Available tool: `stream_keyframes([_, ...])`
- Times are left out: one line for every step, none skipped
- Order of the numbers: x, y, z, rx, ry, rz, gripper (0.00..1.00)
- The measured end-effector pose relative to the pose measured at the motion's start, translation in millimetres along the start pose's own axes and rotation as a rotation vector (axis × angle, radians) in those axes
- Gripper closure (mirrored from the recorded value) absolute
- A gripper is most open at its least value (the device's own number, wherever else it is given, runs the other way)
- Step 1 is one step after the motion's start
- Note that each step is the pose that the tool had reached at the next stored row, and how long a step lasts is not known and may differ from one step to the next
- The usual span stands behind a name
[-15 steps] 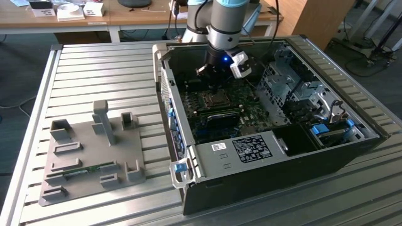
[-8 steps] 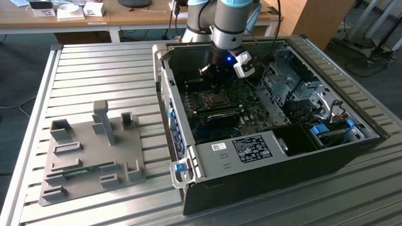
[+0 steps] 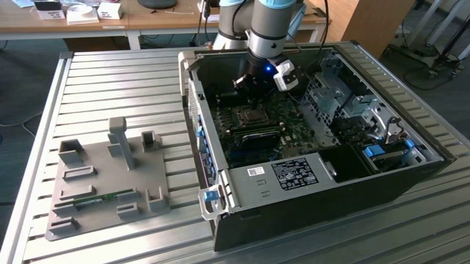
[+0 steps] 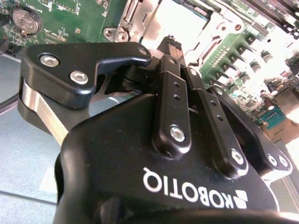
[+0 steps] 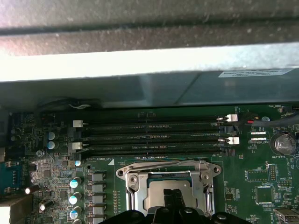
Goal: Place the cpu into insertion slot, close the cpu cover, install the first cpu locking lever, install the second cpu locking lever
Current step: 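Install the second cpu locking lever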
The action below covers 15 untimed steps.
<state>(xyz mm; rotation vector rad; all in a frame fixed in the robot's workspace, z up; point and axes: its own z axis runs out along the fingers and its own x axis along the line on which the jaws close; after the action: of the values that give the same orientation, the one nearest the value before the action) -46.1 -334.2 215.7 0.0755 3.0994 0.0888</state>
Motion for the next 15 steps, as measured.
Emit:
stream_keyframes([0.0,0.0,0.0,0.0,0.0,0.0,0.89])
stream_keyframes([0.0,0.0,-0.1,0.0,0.0,0.0,0.89])
stream_keyframes([-0.1,0.1,-0.3,0.0001,0.0,0.0,0.89])
stream_keyframes([0.0,0.0,-0.8,0.0003,0.0001,0.0,0.89])
stream_keyframes([-0.1,0.1,-1.4,0.0,0.0,0.0,0.89])
stream_keyframes([-0.1,0.1,-2.2,0.0001,0.0,0.0,0.89])
stream_keyframes([-0.1,0.2,-3.1,0.0001,0.0,0.0,0.89])
stream_keyframes([-0.2,0.2,-4.0,0.0,0.0,0.0,0.89])
stream_keyframes([-0.2,0.3,-5.2,0.0001,0.0,0.0,0.89])
stream_keyframes([-0.3,0.4,-6.4,0.0001,0.0,0.0,0.89])
stream_keyframes([-0.3,0.4,-7.5,0.0,0.0,0.0,0.89])
stream_keyframes([-0.3,0.5,-8.3,0.0,0.0,0.0,0.89])
stream_keyframes([-0.4,0.5,-9.1,0.0,0.0,0.0,0.89])
stream_keyframes([-0.4,0.6,-10.0,0.0,0.0,0.0,0.89])
stream_keyframes([-0.4,0.6,-10.5,0.0,0.0,0.0,0.89])
